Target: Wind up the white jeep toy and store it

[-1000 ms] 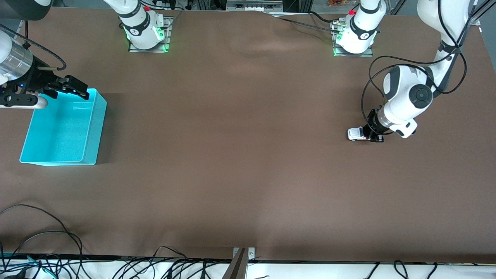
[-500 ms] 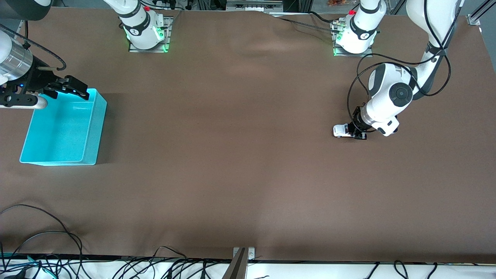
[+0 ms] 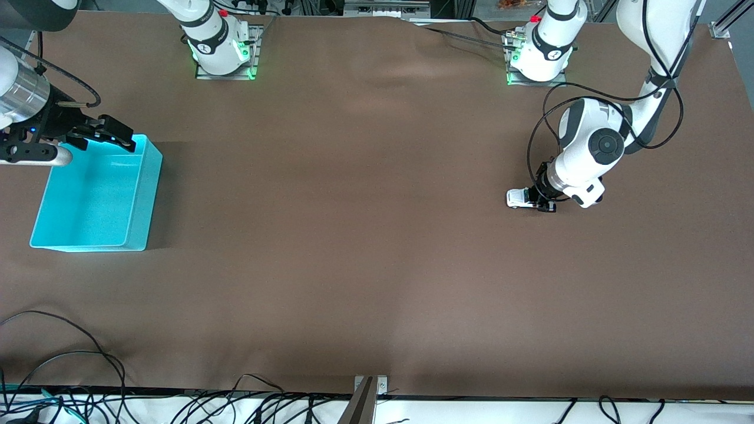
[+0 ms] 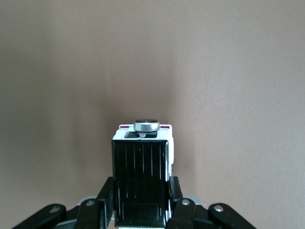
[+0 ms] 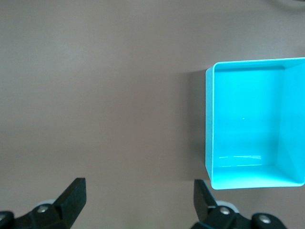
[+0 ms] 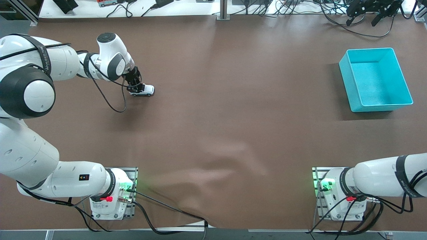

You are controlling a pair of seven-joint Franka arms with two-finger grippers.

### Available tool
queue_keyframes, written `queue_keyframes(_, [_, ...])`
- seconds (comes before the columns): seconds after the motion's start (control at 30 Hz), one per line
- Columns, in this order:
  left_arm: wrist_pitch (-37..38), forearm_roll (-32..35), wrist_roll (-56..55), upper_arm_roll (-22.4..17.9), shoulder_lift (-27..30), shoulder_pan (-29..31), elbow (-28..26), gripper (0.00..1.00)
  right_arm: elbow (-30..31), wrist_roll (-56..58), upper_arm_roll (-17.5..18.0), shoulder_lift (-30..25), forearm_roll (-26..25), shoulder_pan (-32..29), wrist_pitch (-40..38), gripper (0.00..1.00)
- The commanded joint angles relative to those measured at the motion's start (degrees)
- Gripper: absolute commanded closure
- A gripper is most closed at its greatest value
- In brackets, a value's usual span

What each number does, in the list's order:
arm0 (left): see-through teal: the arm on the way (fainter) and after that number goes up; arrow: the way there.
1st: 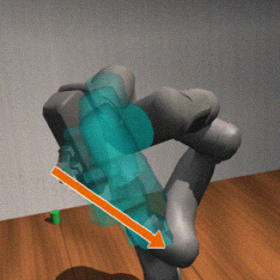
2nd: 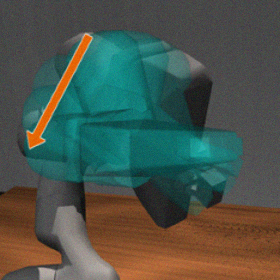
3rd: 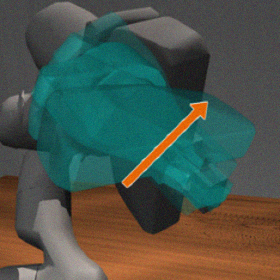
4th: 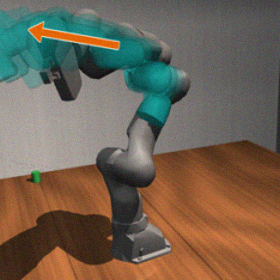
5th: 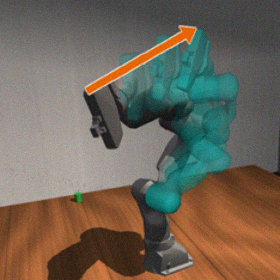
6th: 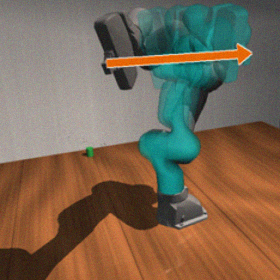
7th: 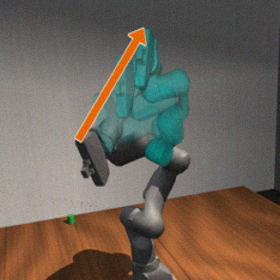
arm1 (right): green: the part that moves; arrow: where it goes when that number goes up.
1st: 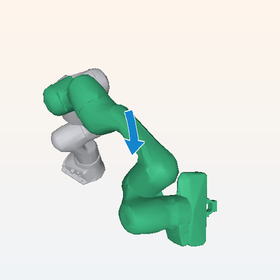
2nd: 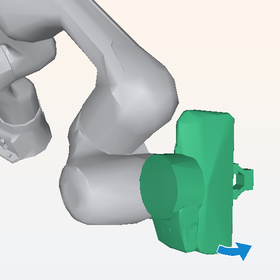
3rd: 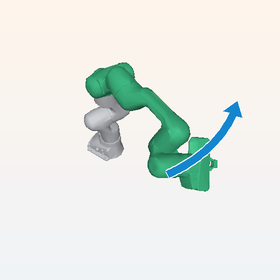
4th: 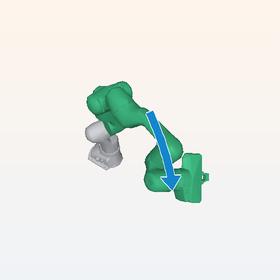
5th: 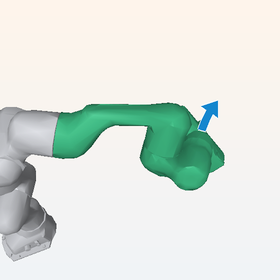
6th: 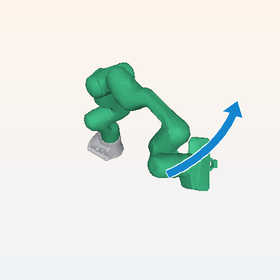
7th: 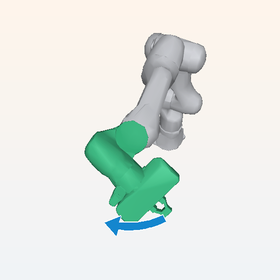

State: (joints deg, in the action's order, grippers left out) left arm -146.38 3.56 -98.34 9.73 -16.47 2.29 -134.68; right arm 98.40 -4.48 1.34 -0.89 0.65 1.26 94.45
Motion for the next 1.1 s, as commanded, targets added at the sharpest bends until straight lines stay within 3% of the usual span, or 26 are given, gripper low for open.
queue_keyframes(0.0, [-0.84, 4.61, -0.45, 0.02, -1.98, 3.07, 0.12, 0.90, -1.28, 0.53, -0.02, 0.54, -0.21, 0.15, -0.15, 0.00])
queue_keyframes(0.77, [-4.88, 17.53, -0.27, 0.11, -5.85, 14.32, 0.74, 0.85, -1.20, 0.53, -0.02, 0.54, -0.12, 0.15, -0.15, 0.00])
queue_keyframes(1.0, [-4.88, 18.86, -0.18, 0.11, -5.94, 15.55, 0.83, 0.75, -1.20, 0.53, -0.02, 0.54, -0.12, 0.15, -0.15, 0.00])
queue_keyframes(1.07, [-4.88, 18.86, 0.08, 0.02, -5.94, 15.73, 1.17, 0.61, -1.28, 0.53, -0.02, 0.54, -0.12, 0.15, -0.15, 0.00])
